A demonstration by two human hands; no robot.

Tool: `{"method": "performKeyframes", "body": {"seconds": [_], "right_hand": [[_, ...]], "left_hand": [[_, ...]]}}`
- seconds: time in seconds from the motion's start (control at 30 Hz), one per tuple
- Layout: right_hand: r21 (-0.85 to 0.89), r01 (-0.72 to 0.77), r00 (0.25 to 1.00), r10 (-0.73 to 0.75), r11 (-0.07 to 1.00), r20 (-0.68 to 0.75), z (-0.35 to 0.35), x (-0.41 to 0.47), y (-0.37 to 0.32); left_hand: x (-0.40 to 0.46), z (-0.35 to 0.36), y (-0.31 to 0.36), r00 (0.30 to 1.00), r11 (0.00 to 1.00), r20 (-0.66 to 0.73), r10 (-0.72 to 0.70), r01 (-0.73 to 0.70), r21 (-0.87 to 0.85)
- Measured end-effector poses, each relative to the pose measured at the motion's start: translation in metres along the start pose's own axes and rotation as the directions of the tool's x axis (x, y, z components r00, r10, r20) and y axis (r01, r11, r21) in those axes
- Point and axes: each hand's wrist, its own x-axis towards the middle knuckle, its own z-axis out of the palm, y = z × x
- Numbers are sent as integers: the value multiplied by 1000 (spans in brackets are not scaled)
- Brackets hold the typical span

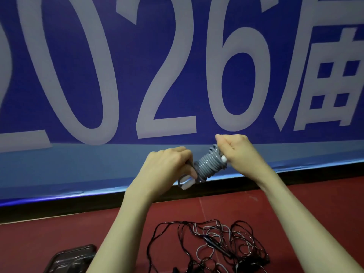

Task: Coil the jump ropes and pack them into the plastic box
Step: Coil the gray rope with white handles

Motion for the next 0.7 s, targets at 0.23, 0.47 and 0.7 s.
{"method": "performKeyframes", "body": {"seconds": [0.23,0.47,0.7], "right_hand": [[434,-89,995,64,897,70,-18,0,-9],[590,-118,993,86,798,81,-16,-1,-20],[685,-166,986,143,709,91,-15,-1,-26]], "left_hand": [[-5,-2,-7,998,784,-60,-18,-23,-620],[-12,5,-5,999,159,40,-5,40,-986],[-1,8,13,994,-131,104,-21,100,-986]]}}
